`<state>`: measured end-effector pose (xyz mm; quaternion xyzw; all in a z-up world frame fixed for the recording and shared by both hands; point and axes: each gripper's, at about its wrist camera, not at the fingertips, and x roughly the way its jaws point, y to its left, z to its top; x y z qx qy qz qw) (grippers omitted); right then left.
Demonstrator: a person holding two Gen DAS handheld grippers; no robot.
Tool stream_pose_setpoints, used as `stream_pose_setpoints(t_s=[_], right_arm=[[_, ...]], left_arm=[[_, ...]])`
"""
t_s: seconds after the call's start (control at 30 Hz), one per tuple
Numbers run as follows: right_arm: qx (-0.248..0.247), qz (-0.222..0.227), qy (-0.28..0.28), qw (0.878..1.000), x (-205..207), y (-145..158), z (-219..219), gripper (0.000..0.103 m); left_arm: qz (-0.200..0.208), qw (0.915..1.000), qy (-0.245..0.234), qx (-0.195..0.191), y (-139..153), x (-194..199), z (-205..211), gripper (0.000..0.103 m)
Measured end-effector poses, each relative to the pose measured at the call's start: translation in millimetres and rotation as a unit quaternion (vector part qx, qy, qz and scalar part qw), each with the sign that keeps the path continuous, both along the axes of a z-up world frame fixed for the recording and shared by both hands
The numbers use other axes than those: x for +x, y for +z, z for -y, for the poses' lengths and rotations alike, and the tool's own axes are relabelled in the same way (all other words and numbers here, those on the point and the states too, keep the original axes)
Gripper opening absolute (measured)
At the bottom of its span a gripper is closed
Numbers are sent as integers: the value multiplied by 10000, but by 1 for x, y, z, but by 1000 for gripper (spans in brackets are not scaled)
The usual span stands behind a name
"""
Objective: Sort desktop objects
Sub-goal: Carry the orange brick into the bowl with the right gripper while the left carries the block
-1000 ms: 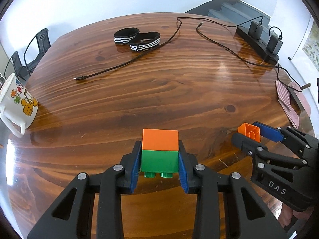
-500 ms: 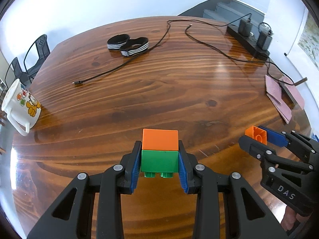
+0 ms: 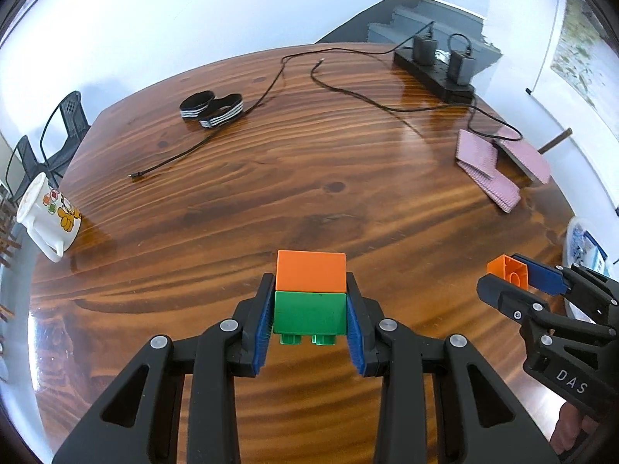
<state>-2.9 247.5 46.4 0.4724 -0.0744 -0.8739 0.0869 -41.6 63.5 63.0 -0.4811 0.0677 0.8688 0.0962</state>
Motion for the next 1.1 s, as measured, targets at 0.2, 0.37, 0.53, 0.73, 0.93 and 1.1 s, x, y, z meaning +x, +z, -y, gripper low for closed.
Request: stream_pose_setpoints(t_s=[0.2,0.37,0.53,0.73,0.93,1.1], right_arm=[[-31,-21,-166,9999,26,6,-27,49],[-105,-2,-410,9991,47,7,-57,49],[-131,-41,-657,9977,66,11,-89,49],[-133,-133,-945,9954,85,18,-124,49],[-125,-162,-1235,9921,102,21,-159,49],[-104,-159,-1443,9894,114,22,-186,49]], left_arm=[[-71,9998,-210,-24,5,21,-30,36],[-95,9991,-408,-61,7,36,-58,36],[-112,9976,-674,-85,11,49,-90,36],[-142,9945,-1033,-86,15,60,-134,36],[-116,9915,-1293,-37,14,68,-172,36],[-98,9894,-1446,-1,12,73,-199,36]])
